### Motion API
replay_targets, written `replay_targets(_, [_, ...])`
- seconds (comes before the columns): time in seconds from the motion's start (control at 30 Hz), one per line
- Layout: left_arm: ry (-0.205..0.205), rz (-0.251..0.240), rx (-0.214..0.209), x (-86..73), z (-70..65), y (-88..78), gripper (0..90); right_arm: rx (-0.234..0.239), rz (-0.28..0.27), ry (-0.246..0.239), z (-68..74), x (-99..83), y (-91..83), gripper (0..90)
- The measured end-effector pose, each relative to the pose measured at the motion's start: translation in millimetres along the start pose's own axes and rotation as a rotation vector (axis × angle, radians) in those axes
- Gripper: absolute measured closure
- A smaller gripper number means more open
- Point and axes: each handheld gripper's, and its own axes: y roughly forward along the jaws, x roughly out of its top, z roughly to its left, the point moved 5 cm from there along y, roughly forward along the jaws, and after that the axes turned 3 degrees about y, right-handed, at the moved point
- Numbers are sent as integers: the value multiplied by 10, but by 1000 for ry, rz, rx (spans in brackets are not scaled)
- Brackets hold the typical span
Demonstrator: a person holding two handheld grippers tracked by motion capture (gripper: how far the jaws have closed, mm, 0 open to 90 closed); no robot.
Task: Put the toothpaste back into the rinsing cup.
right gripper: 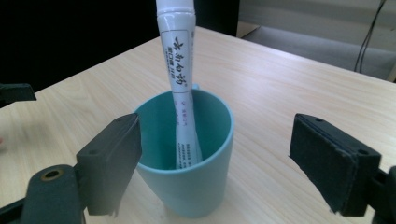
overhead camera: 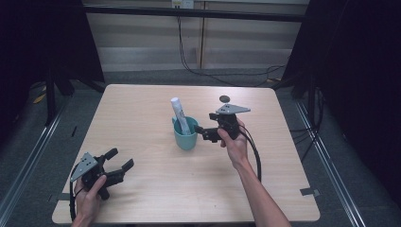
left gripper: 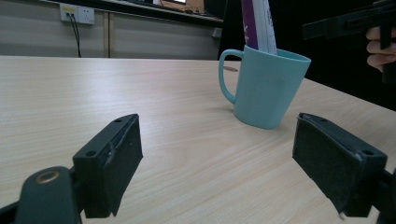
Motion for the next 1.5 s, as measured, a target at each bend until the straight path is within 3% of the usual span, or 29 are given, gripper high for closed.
replay_targets(0.2, [0, -2, 2, 1, -2, -1, 157, -18, -41, 9, -51, -60, -165, 152])
replay_targets(0.37, [5, -8, 11, 1, -11, -2, 156, -45, -30, 12, -138, -141, -310, 147])
replay_targets(0.47, [7, -9, 12, 1, -10, -2, 156, -87, -65, -6, -193, -214, -417, 146])
replay_targets(0.53, [5, -5, 11, 0, -8, -3, 155, -80, -80, 17, -232, -272, -488, 145])
replay_targets(0.63, [12, -1, 12, -1, -8, -2, 156, -114, -92, 22, -289, -345, -594, 145])
replay_targets(0.97, [9, -3, 17, 0, -14, 2, 155, -171, -134, 15, -331, -609, -934, 145])
replay_targets(1.23, [-3, 7, 23, 0, -4, 11, 156, -265, -174, 6, -422, -907, -1169, 146])
replay_targets(1.5, [5, 9, 37, -1, -7, 11, 156, -323, -188, 24, -511, -1247, -1271, 146])
